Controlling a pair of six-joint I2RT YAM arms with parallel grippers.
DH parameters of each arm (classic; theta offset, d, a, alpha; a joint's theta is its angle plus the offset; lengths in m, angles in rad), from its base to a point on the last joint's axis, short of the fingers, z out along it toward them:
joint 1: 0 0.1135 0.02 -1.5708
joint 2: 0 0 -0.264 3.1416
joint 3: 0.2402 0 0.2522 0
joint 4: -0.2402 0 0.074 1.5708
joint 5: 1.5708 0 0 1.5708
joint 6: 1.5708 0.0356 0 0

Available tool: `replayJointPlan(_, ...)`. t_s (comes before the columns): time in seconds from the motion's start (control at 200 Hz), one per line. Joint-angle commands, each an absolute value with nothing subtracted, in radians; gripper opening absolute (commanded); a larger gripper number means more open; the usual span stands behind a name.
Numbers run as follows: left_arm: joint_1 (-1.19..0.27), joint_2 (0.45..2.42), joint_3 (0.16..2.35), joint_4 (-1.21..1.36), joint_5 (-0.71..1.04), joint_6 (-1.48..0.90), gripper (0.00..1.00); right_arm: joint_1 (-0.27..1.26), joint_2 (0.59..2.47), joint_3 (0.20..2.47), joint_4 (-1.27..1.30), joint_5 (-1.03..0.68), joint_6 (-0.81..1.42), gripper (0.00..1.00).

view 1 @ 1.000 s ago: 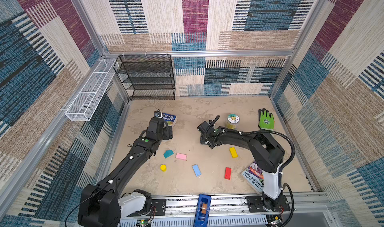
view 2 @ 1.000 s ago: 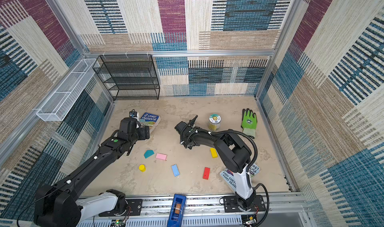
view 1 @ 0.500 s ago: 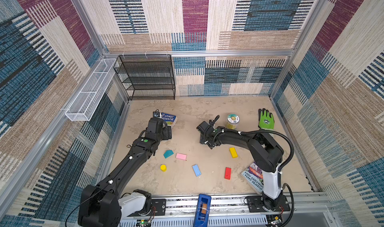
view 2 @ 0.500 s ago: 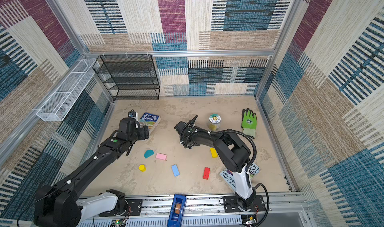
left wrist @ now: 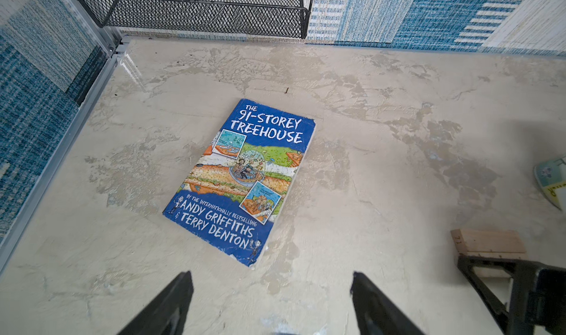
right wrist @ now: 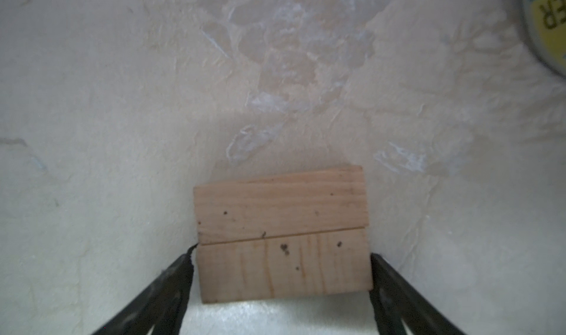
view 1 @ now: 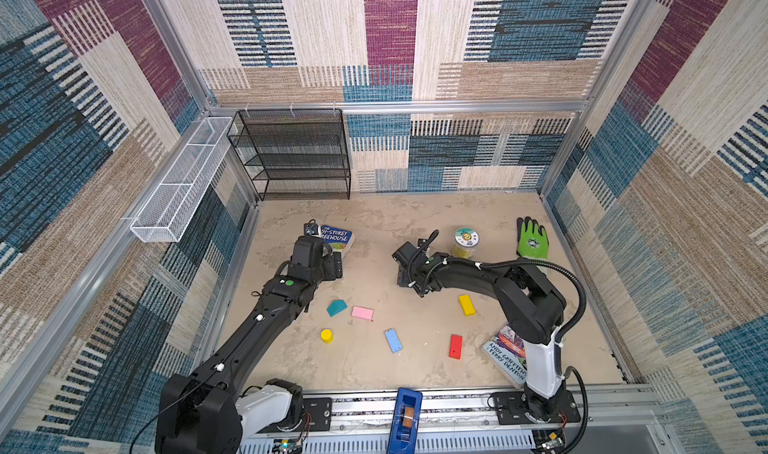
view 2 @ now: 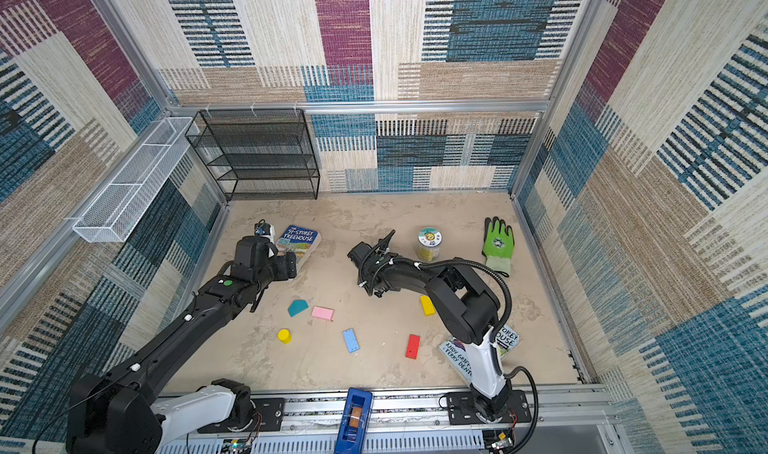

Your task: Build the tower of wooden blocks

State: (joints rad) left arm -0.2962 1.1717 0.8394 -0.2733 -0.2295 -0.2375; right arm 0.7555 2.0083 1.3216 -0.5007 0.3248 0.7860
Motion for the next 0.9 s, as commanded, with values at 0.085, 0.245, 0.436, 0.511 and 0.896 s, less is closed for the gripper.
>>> replayJointPlan(0.085, -0.291, 1.164, 0.834, -0.247, -0.216, -0.253, 0.86, 0.754, 2.030, 1.311, -0.565, 0.225, 0.830, 1.00)
replayJointPlan(0.245, -0.288, 1.161, 0.830, -0.247, -0.215, -0.252, 0.86, 0.754, 2.022, 1.312, -0.566, 0.223, 0.830, 1.00)
replayJointPlan(0.436, -0.287, 1.159, 0.831, -0.247, -0.209, -0.255, 0.86, 0.754, 1.985, 1.305, -0.570, 0.234, 0.828, 1.00)
replayJointPlan(0.511, -0.285, 1.159, 0.830, -0.246, -0.209, -0.256, 0.86, 0.755, 1.971, 1.305, -0.571, 0.240, 0.827, 1.00)
replayJointPlan(0.896, -0.282, 1.155, 0.831, -0.253, -0.204, -0.258, 0.86, 0.755, 1.922, 1.307, -0.582, 0.262, 0.818, 0.99)
